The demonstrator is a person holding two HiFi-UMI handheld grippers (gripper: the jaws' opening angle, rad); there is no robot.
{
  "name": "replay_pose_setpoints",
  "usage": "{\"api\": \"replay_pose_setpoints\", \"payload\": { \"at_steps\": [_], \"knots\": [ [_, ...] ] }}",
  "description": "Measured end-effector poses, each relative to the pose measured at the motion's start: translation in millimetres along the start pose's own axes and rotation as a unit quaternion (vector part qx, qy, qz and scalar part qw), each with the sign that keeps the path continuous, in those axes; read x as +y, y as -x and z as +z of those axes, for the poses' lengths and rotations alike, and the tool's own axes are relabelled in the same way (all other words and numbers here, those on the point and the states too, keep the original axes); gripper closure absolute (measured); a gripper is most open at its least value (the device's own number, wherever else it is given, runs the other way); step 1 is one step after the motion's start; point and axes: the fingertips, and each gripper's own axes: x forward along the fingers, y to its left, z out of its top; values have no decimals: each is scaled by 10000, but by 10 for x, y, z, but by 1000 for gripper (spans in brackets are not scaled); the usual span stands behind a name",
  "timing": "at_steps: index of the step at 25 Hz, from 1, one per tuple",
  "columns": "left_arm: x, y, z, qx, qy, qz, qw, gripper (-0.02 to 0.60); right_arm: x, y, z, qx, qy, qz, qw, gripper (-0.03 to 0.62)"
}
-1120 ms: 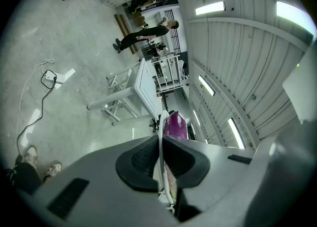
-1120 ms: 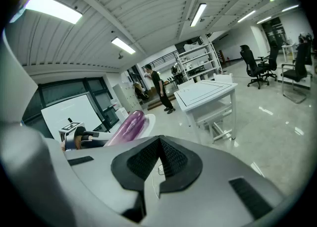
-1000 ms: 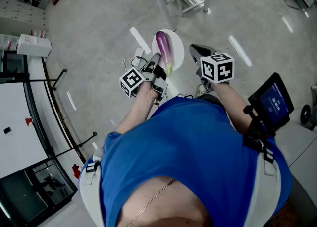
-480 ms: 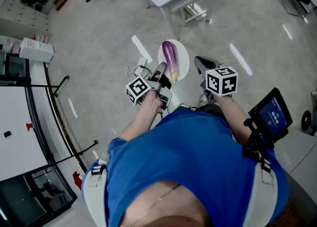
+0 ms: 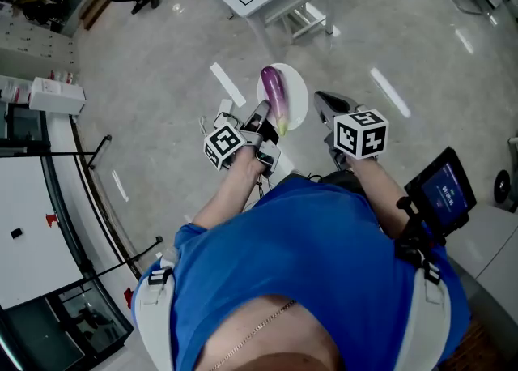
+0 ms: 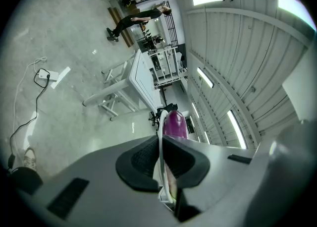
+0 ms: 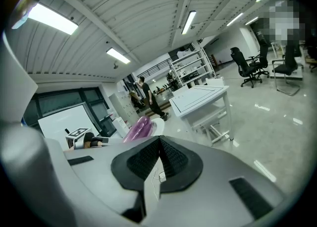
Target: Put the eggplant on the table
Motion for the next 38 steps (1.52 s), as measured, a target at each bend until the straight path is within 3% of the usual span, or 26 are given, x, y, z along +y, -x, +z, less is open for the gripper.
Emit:
{"api": "replay_pose_setpoints", "payload": {
  "at_steps": [5, 10, 15, 20, 29, 34, 38],
  "knots": [
    [-99, -179, -93, 80, 5, -32, 10000, 554, -102, 73, 77, -88, -123, 136, 9998, 592],
    [-516, -1175, -669, 84, 43, -45, 9999, 554, -1081, 475, 515, -108, -245, 351, 9990, 592],
    [-925, -1861, -1020, 135, 43, -68, 9999, 554, -1729, 782, 912, -126, -363, 418, 9984, 574],
    [-968, -2229, -1312, 250, -20, -140, 9996, 554, -2152, 924, 849, -127, -541, 398, 9977, 551],
    [-972, -2545, -1500, 631, -166, -99, 9978, 554, -2480, 994, 803, -223, -781, 8, 9967, 551],
    [-1114, -2973, -1664, 793, -194, -75, 9966, 554, -2892, 1100, 983, -268, -865, -171, 9957, 551],
    [-1161, -3631, -1544, 853, -154, -63, 9962, 554, -3405, 867, 1317, -251, -873, -258, 9955, 551]
  ]
}}
